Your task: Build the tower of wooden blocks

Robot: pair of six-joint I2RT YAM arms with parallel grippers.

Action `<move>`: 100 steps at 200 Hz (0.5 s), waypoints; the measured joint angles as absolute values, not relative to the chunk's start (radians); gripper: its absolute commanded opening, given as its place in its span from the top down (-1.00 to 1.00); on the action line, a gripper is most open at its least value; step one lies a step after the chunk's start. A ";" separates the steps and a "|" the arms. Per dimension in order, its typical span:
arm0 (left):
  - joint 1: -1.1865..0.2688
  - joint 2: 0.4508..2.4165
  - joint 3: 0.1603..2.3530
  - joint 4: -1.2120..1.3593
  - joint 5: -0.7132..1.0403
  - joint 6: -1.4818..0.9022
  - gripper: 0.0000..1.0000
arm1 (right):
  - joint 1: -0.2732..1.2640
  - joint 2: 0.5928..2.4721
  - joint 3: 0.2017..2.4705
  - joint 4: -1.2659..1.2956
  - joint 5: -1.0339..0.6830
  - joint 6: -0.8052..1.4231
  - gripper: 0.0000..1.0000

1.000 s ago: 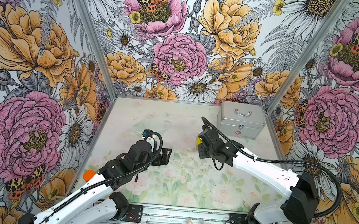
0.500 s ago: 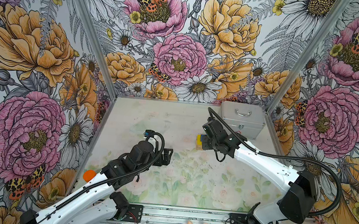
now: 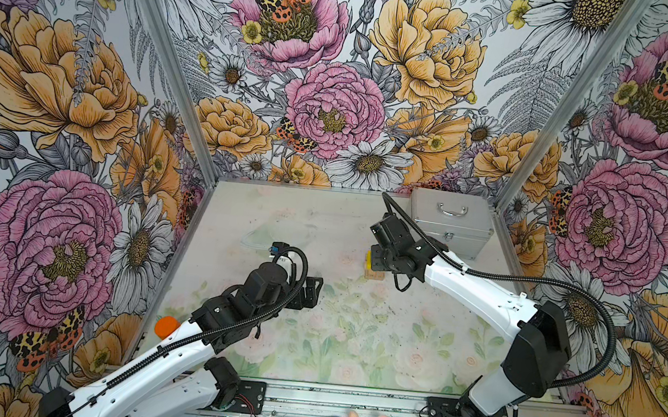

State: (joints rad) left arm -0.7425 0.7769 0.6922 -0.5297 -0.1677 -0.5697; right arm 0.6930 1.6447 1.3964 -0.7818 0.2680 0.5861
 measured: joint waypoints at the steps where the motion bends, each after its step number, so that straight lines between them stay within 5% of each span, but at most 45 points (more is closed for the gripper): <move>1: -0.743 0.777 0.692 -0.530 -0.168 -0.570 -0.98 | 0.693 1.645 1.397 -0.782 0.268 0.586 0.42; 100: -0.743 0.787 0.692 -0.525 -0.168 -0.566 -0.97 | 0.659 1.707 1.438 -0.798 0.265 0.587 0.42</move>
State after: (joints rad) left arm -0.7425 0.7872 0.6918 -0.5251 -0.1677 -0.5659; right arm 0.6590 1.7069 1.4384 -0.7982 0.2649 0.5865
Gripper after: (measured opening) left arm 0.988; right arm 0.323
